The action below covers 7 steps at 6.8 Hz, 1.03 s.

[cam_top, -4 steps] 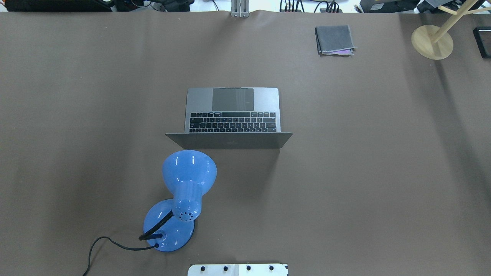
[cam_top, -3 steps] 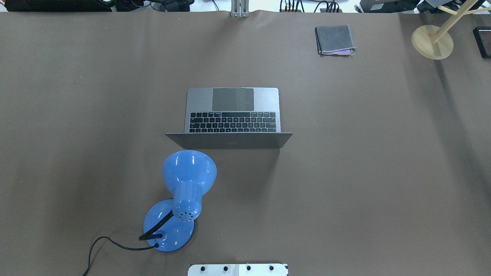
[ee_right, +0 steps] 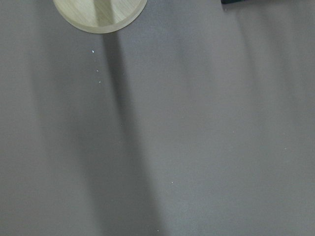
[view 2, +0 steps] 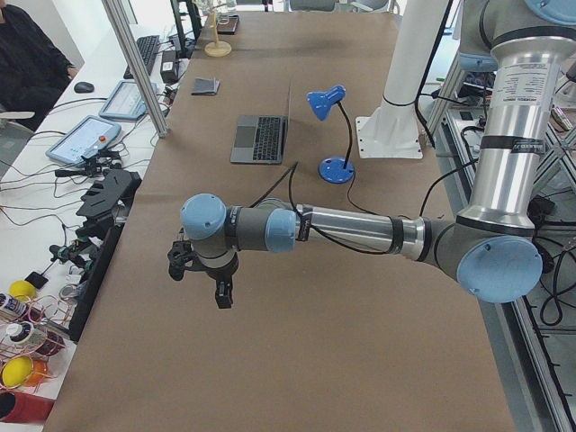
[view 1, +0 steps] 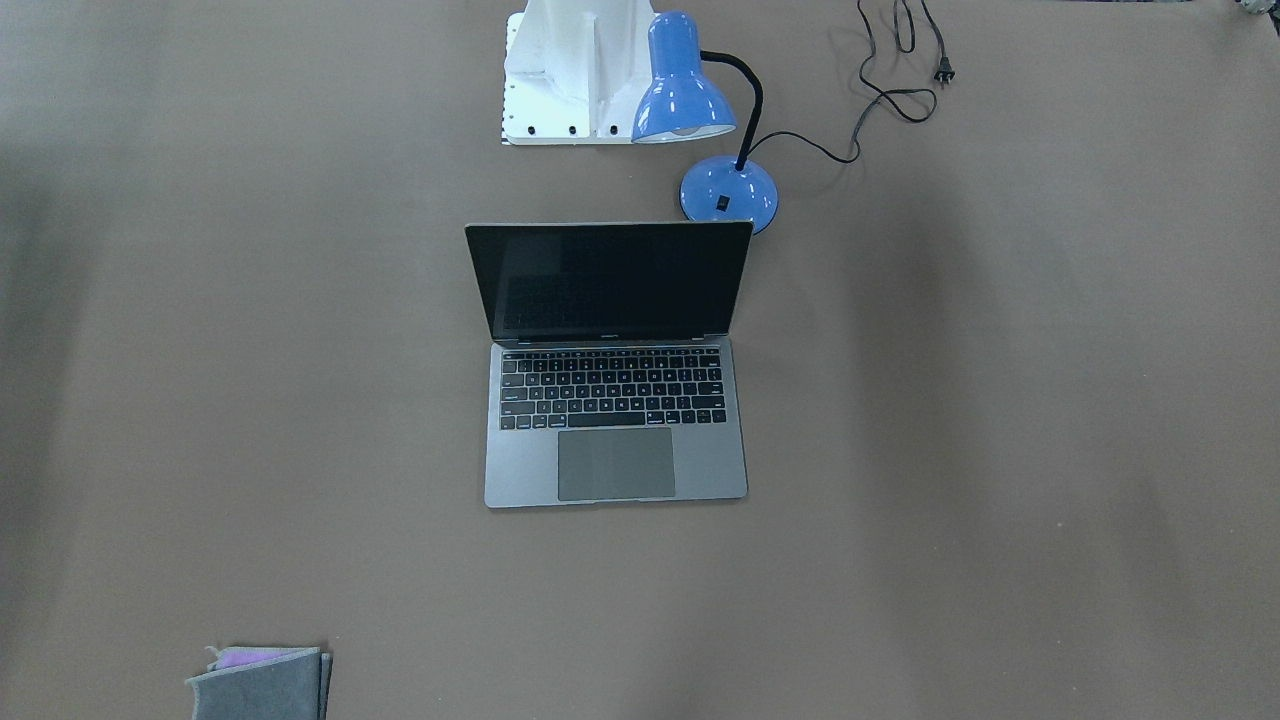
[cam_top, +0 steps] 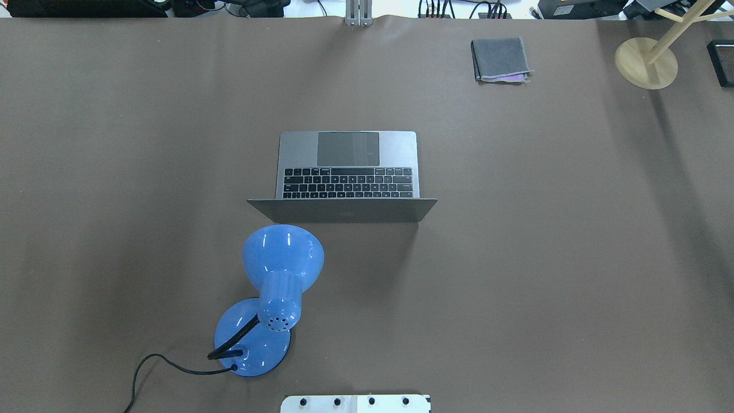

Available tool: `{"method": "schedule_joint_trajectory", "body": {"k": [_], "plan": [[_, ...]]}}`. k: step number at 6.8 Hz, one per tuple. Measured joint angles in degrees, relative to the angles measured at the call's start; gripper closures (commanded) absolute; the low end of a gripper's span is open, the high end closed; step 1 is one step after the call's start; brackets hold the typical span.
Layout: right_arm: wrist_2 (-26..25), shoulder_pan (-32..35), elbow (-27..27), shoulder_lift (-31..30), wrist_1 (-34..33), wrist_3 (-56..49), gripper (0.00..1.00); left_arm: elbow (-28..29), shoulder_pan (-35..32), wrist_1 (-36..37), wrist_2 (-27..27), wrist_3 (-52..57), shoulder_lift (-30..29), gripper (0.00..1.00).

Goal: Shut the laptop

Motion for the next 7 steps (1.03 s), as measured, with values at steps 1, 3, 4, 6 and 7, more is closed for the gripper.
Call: {"method": "schedule_joint_trajectory", "body": {"k": [1, 3, 4, 6, 7], "plan": [[-0.02, 0.0, 0.0, 0.03, 0.0, 0.04, 0.0, 0.03, 0.0, 0.0, 0.0, 0.0, 0.03, 0.01], [-0.06, -0.01, 0.15, 0.2, 0.0, 0.11, 0.0, -0.14, 0.0, 0.0, 0.0, 0.0, -0.2, 0.01], [-0.15, -0.14, 0.44, 0.79, 0.0, 0.29, 0.0, -0.44, 0.01, 0.0, 0.0, -0.1, -0.56, 0.01], [-1.14, -1.63, 0.2, 4.31, -0.12, 0.78, 0.0, -0.74, 0.18, 0.04, 0.0, -0.54, -2.05, 0.01], [-2.11, -3.16, 0.22, 5.84, -0.14, 1.6, 0.0, -0.8, 0.3, 0.02, -0.02, -0.66, -2.78, 0.01]]}}
